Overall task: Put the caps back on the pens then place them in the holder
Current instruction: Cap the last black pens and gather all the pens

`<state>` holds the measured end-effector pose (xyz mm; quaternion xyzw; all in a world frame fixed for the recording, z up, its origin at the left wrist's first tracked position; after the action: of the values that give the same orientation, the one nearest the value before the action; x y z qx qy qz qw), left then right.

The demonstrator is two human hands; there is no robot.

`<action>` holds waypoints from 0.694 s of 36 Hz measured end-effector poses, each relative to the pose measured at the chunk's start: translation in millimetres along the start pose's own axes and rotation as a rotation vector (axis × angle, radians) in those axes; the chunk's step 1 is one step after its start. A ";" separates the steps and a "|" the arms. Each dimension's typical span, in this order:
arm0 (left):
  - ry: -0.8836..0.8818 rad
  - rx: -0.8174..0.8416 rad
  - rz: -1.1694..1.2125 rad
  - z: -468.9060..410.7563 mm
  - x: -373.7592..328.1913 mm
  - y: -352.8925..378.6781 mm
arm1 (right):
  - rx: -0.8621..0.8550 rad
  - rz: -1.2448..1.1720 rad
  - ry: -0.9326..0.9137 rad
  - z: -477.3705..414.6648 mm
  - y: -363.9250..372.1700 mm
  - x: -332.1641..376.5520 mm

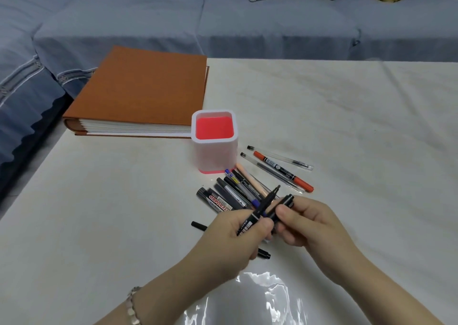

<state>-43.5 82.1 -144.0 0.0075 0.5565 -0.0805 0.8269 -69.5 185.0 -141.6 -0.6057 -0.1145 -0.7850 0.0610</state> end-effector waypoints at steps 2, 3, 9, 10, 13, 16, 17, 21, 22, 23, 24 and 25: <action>-0.058 0.044 0.031 2.6 3.5 3.5 | -0.002 -0.039 -0.015 3.1 -0.3 -1.4; -0.091 0.069 0.047 3.7 5.3 5.1 | -0.016 -0.056 -0.018 4.1 -1.4 -2.4; -0.015 0.030 -0.109 0.6 -2.9 2.1 | -0.193 -0.135 -0.007 6.8 -6.6 -6.4; 0.074 -0.023 -0.212 -0.2 -9.1 -1.4 | -0.243 -0.164 -0.003 5.6 -10.4 -5.2; 0.209 -0.158 -0.414 3.7 -13.7 -16.0 | -0.451 -0.305 0.006 2.1 -43.7 2.8; 0.186 -0.179 -0.438 6.4 -2.6 -27.1 | -0.500 -0.206 -0.019 3.2 -66.9 21.0; 0.162 -0.186 -0.427 7.1 1.1 -30.0 | -0.483 -0.149 -0.019 3.7 -67.4 23.9; 0.099 -0.170 -0.316 8.4 11.8 -25.7 | -0.407 -0.087 -0.002 6.0 -54.9 24.9; 0.110 -0.168 -0.309 7.8 11.8 -24.0 | -0.397 -0.094 0.008 6.2 -51.1 24.0; 0.123 -0.175 -0.299 6.7 11.5 -23.4 | -0.391 -0.100 0.016 6.6 -47.8 22.9; 0.125 -0.184 -0.286 5.7 11.5 -23.4 | -0.389 -0.105 0.023 6.9 -44.8 21.7; 0.127 -0.204 -0.276 5.0 11.4 -24.7 | -0.387 -0.110 0.028 7.4 -42.2 20.3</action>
<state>-38.1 55.9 -150.7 -0.1479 0.6087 -0.1358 0.7676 -77.7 228.6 -124.7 -0.5881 0.0063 -0.8029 -0.0978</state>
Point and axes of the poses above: each hand's wrist, its own z-axis away from the middle knuckle, its own y-axis out of the palm, x = y × z, the point moved 9 cm from there along -z, towards the middle knuckle, and after that the axes turned 5 degrees about -x, right-handed, at the moved point
